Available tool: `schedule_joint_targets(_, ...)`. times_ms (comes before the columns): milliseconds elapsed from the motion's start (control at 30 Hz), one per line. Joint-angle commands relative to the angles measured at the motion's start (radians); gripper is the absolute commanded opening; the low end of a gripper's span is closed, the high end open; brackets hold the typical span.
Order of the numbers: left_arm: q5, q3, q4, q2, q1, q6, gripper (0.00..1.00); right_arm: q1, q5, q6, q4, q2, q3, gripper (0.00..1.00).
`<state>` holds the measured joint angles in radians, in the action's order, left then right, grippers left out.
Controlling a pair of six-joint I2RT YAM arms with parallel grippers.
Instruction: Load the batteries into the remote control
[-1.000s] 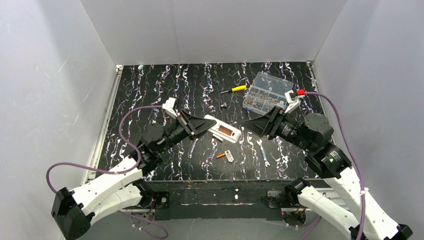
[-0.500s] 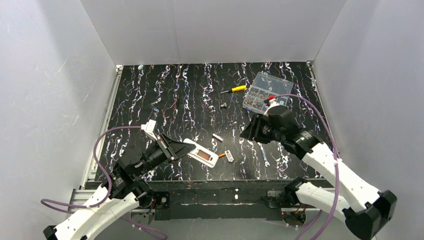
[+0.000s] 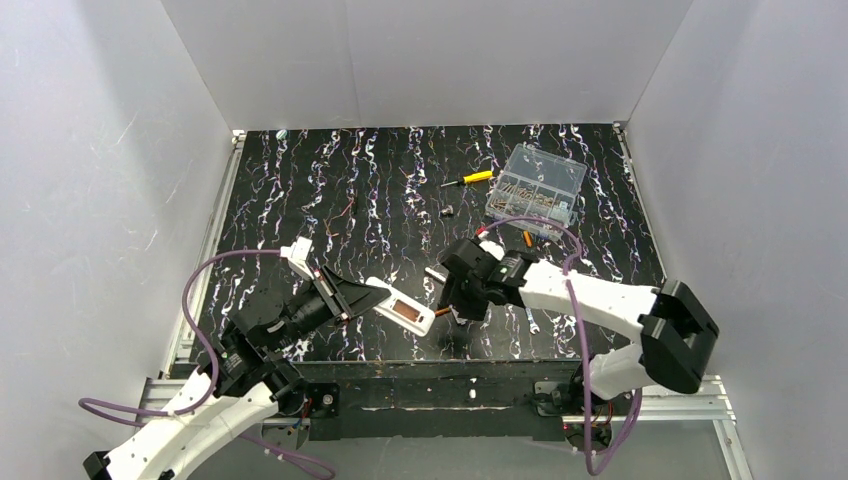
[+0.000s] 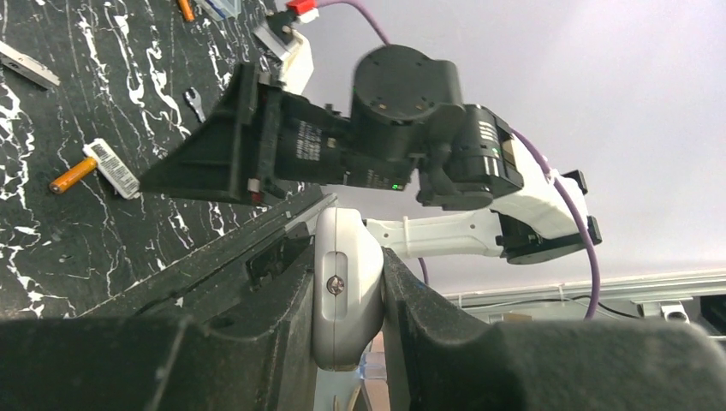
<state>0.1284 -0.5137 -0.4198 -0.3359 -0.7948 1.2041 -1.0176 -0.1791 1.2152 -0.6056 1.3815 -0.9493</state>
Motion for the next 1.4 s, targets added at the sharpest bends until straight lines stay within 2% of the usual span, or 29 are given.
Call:
schedule_joint_targets(0,0.036,-0.06,-0.06,0.019,0.0,-0.011,0.0,-0.005,-0.075,0.235,-0.021,0.076,-0.117,0.57)
schedule_joint_targets(167,0.061,-0.076,-0.057,0.015,0.001,-0.011,0.0,-0.004,-0.076,0.351,-0.144,0.222,-0.247,0.56)
schedule_joint_targets(367,0.078,-0.074,-0.07,0.02,0.001,0.004,0.0,-0.004,-0.052,0.448,-0.268,0.335,-0.35,0.5)
schedule_joint_targets(533,0.085,-0.074,-0.047,0.035,0.001,0.004,0.0,-0.005,-0.031,0.496,-0.267,0.353,-0.321,0.49)
schedule_joint_targets(800,0.089,-0.067,-0.047,0.039,0.001,0.007,0.0,-0.004,-0.007,0.508,-0.244,0.398,-0.305,0.56)
schedule_joint_targets(1367,0.101,-0.072,-0.053,0.017,0.001,0.008,0.0,0.005,-0.027,0.524,-0.221,0.425,-0.266,0.49)
